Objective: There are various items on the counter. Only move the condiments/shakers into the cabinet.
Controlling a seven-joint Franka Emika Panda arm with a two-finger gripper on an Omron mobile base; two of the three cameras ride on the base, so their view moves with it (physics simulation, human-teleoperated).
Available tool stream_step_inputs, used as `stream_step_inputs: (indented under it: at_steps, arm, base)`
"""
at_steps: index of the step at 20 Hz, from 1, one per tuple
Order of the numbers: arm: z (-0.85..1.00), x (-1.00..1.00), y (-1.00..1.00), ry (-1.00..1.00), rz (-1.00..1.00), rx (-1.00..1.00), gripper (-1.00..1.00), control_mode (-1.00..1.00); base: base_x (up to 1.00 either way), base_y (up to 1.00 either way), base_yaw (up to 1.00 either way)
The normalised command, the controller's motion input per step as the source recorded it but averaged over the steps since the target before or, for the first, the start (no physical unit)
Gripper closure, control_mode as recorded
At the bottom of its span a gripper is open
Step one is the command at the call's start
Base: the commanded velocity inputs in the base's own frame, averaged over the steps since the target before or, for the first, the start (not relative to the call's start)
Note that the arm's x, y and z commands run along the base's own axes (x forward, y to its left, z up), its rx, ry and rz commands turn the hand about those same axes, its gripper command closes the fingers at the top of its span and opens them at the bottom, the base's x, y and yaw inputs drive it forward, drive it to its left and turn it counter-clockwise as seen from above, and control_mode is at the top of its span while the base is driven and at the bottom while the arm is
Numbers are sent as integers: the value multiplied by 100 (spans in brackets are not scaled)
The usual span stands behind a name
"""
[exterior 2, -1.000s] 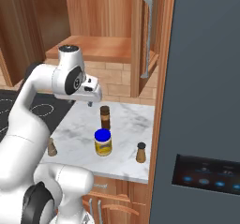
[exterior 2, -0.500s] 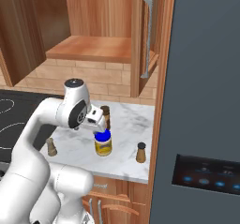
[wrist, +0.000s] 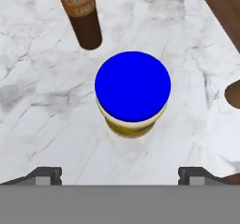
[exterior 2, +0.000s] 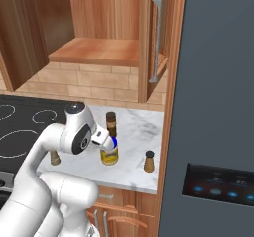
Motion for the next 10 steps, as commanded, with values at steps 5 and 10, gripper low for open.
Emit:
stream_step_inputs:
  at_steps: [5,10]
  arm:
    - [-10,24,-23,-2,-16,0,-100,-100]
    - [0,30,-7,0,-6,0,-100,-100]
  base:
    - [0,0,0]
    - [0,0,0]
